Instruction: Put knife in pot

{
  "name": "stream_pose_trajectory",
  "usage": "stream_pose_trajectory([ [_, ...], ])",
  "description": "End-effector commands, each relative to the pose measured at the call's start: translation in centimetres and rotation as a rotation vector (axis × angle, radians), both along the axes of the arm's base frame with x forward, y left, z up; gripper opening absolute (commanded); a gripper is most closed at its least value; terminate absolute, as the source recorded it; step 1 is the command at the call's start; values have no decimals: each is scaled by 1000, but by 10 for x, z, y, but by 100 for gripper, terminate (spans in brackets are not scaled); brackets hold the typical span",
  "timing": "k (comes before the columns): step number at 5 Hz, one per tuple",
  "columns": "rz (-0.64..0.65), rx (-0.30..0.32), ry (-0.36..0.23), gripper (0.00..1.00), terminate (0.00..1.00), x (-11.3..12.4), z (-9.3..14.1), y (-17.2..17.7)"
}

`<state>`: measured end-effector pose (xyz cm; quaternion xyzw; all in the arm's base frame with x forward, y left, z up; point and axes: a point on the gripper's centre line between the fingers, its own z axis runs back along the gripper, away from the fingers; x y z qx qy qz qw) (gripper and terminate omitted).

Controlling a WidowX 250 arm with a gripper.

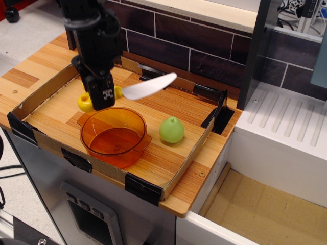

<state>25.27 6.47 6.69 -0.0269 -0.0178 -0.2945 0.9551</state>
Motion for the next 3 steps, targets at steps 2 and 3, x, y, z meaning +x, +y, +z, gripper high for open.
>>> stream_pose_trajectory([
  [2, -14, -3, -62, 0, 0, 4, -12, -15],
  [3, -10, 4, -66, 100, 0, 1, -14, -13],
])
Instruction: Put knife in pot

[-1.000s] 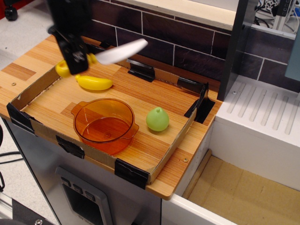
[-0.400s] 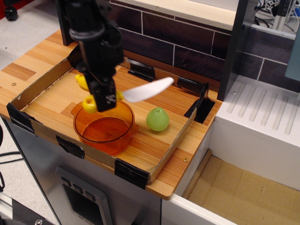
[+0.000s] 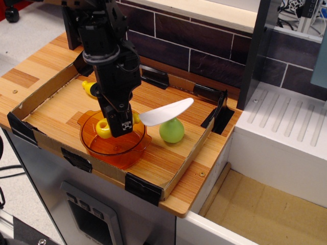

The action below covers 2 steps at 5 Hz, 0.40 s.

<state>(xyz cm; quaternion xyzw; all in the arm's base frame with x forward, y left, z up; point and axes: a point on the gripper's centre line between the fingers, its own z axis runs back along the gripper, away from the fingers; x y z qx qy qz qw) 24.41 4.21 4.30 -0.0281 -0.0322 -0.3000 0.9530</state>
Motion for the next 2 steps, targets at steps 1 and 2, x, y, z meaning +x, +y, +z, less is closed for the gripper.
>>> stream_pose_trajectory([
  [1, -27, 3, 2, 100, 0, 6, 12, 14],
  [2, -21, -11, -6, 100, 0, 4, 19, 17],
])
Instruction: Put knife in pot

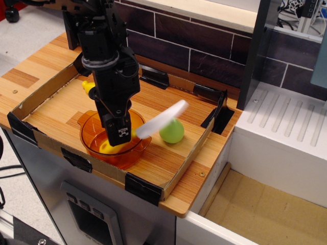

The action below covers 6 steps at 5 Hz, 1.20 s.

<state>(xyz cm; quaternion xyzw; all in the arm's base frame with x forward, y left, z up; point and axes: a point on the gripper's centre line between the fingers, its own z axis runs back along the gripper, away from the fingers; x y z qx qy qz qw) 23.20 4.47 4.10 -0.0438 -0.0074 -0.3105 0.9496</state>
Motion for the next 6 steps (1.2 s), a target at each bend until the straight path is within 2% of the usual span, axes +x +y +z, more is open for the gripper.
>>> stream_pose_trajectory([
  [1, 43, -45, -85, 100, 0, 22, 44, 16],
  [2, 133, -94, -165, 100, 0, 32, 81, 21],
  [3, 258, -125, -208, 100, 0, 49, 115, 33],
  [4, 339, -101, -225, 100, 0, 60, 129, 42],
  [5, 339, -101, -225, 100, 0, 60, 129, 42],
  [6, 339, -101, -225, 100, 100, 60, 129, 42],
])
